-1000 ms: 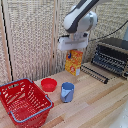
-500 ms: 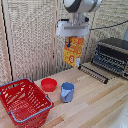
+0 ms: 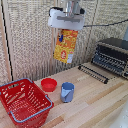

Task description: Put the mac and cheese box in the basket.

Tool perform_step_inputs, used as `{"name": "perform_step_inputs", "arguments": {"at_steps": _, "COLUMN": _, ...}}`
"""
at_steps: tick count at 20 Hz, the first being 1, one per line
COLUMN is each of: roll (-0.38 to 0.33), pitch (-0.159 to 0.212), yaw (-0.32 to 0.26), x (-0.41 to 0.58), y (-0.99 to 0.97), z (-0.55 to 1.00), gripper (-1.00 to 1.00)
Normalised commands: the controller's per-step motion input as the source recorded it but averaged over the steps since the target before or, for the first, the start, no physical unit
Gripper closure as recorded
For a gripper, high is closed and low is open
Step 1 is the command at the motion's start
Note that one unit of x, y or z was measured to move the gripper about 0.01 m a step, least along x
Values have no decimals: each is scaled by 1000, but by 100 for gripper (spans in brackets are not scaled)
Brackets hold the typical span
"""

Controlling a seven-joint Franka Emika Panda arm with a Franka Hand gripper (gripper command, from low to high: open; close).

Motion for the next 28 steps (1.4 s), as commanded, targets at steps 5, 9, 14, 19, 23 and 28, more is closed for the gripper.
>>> {"name": "perform_step_inputs", "arguments": {"at_steps": 5, "roll": -1, "pitch": 21, "yaw": 0, "x": 90, "y": 977, "z": 195, "gripper": 100}}
{"name": "perform_step_inputs", "arguments": {"at_steps": 9, "roll": -9, "pitch": 0, "yaw": 0, "x": 133, "y": 975, "z": 121, "gripper": 100}}
{"name": "perform_step_inputs", "arguments": {"at_steps": 14, "roll": -21, "pitch": 0, "yaw": 0, "x": 139, "y": 981, "z": 35, "gripper": 100}}
{"name": "perform_step_inputs", "arguments": {"at_steps": 19, "roll": -32, "pitch": 0, "yaw": 0, "x": 145, "y": 999, "z": -234, "gripper": 100}}
{"name": "perform_step_inputs", "arguments": {"at_steps": 23, "roll": -41, "pitch": 6, "yaw": -9, "x": 156, "y": 1000, "z": -493, "gripper": 100}}
{"name": "perform_step_inputs", "arguments": {"at_steps": 28, "roll": -89, "pitch": 46, "yaw": -29, "x": 31, "y": 757, "z": -625, "gripper": 100}}
